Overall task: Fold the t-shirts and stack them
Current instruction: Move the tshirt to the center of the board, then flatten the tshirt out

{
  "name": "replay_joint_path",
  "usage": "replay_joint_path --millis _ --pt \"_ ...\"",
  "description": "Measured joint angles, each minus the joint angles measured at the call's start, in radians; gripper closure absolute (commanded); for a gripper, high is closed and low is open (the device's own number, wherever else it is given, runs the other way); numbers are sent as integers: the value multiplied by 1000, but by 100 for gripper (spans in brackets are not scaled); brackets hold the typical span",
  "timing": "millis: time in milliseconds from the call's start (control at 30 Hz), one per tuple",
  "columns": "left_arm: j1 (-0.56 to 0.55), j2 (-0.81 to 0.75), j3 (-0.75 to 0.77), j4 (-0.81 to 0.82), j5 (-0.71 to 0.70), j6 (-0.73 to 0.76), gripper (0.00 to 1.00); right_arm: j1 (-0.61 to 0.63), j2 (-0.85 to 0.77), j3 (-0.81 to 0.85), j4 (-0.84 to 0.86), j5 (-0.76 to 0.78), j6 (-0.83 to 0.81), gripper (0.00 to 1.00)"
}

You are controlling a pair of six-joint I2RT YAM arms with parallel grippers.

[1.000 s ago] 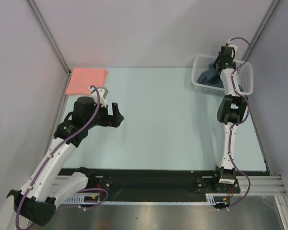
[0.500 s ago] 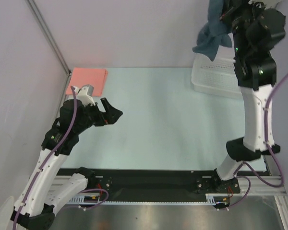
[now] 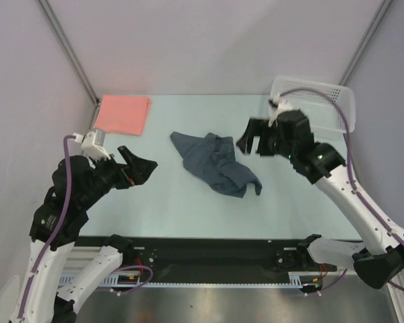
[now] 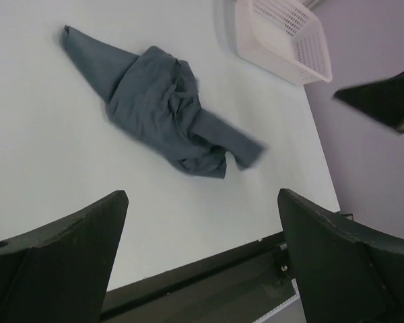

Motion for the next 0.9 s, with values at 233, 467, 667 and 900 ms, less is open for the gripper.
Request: replay_joint_path --millis 233,467,667,900 --pt "1 185 -124 97 120 2 9 -2 -197 -491 -111 -141 98 20" --pt "-95 683 -110 294 184 27 10 -107 -220 -586 -75 -209 112 10" --pt "-133 974 68 391 169 63 29 -287 -49 -589 24 -341 106 11" --pt "-134 1216 290 491 107 133 15 -307 149 -589 338 -459 244 35"
